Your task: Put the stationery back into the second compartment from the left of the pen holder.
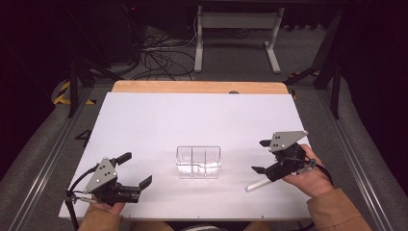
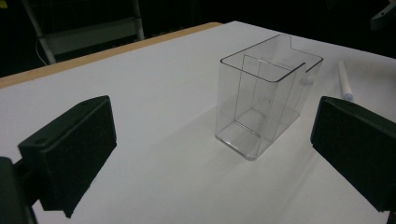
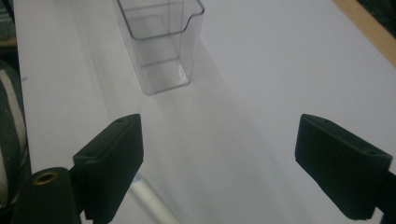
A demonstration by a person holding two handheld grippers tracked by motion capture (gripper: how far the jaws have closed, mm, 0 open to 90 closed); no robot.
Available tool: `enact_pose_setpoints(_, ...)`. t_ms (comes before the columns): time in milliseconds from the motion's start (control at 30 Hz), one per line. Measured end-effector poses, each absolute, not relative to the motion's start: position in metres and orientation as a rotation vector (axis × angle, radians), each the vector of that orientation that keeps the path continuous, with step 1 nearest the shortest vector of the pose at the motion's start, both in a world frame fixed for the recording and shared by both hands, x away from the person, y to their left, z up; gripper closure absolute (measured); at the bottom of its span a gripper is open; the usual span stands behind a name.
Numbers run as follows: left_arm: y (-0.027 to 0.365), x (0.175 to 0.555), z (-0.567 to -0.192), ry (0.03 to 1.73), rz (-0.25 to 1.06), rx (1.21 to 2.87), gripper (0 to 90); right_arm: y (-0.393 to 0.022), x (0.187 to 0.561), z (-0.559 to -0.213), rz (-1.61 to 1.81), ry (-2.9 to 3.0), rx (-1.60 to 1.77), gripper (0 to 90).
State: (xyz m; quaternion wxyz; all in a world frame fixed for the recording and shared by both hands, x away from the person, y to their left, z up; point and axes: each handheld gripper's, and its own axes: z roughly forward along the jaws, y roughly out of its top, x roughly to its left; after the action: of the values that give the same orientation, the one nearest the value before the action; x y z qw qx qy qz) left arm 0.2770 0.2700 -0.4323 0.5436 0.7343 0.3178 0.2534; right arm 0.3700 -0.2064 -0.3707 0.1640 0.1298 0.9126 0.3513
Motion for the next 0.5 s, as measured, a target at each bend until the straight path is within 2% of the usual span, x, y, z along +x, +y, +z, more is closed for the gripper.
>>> enact_pose_setpoints(500, 0.271, 0.276, -0.433, 0.761, 0.604, 1.741, 0.9, -0.201, 0.377, -0.399, 0.683, 2.799, 0.234, 27.6)
